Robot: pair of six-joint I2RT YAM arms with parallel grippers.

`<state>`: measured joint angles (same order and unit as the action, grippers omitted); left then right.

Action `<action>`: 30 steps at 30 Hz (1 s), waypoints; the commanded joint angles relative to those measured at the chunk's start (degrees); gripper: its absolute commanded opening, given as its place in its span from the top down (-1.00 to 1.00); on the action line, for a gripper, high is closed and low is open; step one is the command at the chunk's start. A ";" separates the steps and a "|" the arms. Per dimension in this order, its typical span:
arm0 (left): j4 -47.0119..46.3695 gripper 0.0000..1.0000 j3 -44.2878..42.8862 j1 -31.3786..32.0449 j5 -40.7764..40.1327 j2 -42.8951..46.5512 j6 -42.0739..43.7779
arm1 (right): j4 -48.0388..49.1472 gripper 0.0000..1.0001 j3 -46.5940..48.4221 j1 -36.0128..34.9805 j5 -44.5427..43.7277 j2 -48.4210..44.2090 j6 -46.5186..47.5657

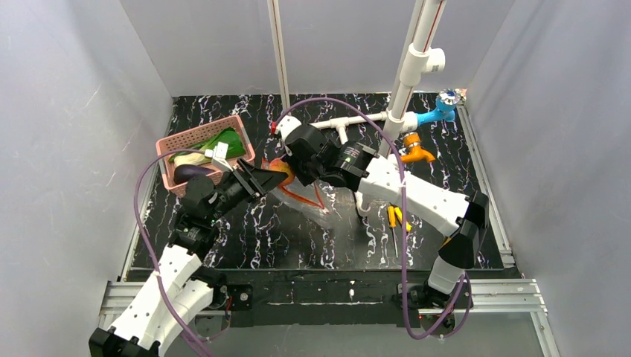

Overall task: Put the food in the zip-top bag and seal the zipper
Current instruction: Place the fake fruit in the zipper food storage bag.

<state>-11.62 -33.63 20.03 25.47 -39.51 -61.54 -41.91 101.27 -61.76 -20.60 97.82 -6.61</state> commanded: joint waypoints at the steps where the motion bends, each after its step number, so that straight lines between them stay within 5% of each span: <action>1: 2.79 0.62 3.81 0.66 -7.19 0.13 1.95 | 2.76 0.97 1.75 0.04 5.85 -3.75 -2.58; 6: 11.02 0.62 2.46 0.71 -10.34 -0.75 4.92 | 3.85 0.97 1.03 0.39 7.47 -4.61 -3.45; 11: 13.31 0.38 -1.29 0.98 -8.36 -3.30 4.84 | 4.11 0.97 1.03 0.58 8.69 -4.27 -3.61; 16: 14.72 -0.34 -4.20 2.87 -7.64 -4.29 5.11 | 3.98 0.97 0.94 0.82 9.08 -3.82 -3.61; 19: 15.15 -0.52 -4.80 3.02 -6.99 -3.04 5.29 | 4.32 0.97 -0.06 1.00 8.76 -4.23 -3.51; 21: 15.62 -0.93 -5.24 3.08 -6.64 -2.09 5.56 | 4.45 0.97 -0.80 1.24 8.82 -4.40 -3.55; 30: 20.32 -0.92 -8.49 3.04 -5.96 0.20 8.76 | 4.80 0.97 -2.26 1.80 8.65 -5.24 -3.58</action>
<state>5.69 -39.46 23.00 18.85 -41.12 -55.22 -39.31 99.48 -60.38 -11.99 95.50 -10.20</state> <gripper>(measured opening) 0.965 0.030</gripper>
